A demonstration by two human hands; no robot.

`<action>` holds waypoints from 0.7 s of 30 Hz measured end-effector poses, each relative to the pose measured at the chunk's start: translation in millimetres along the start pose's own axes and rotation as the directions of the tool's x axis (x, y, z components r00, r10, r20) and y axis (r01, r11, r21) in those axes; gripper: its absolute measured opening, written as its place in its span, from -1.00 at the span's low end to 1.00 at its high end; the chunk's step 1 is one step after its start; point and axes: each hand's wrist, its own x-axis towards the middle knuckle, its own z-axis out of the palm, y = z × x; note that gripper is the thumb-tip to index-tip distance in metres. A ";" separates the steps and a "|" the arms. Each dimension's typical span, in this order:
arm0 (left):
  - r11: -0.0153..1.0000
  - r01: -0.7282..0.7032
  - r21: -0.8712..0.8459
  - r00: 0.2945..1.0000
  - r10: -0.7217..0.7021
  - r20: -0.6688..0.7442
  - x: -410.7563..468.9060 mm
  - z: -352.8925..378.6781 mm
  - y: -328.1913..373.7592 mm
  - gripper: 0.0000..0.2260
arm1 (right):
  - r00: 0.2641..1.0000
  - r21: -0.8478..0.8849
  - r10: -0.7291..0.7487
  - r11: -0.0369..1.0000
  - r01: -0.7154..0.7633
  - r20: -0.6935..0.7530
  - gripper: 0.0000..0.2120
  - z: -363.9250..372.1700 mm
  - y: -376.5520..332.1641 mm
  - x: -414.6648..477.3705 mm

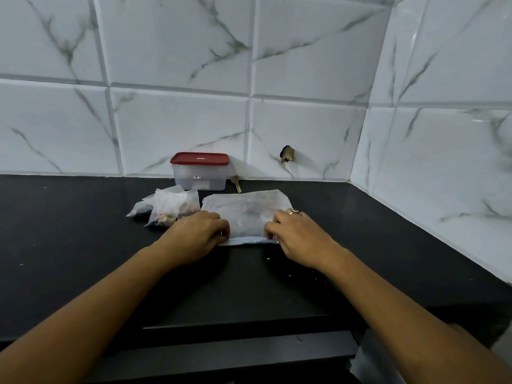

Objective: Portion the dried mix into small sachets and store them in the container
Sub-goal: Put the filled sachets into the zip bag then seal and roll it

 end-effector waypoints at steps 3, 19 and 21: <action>0.998 -0.048 0.041 0.999 0.049 -0.013 1.0 -1.6 -4.7 -0.79 | 1.000 0.031 -0.009 0.999 0.009 0.006 -0.83 -1.0 3.9 2.2; 0.994 -0.068 0.082 0.997 0.066 0.027 17.7 -1.3 -7.7 -0.76 | 1.000 0.009 -0.030 1.000 0.030 0.002 -0.80 6.1 10.0 16.6; 0.995 -0.078 0.066 0.994 0.072 0.078 17.0 -6.4 -9.6 -0.76 | 0.999 0.023 -0.037 0.999 0.036 0.032 -0.80 4.4 12.0 17.6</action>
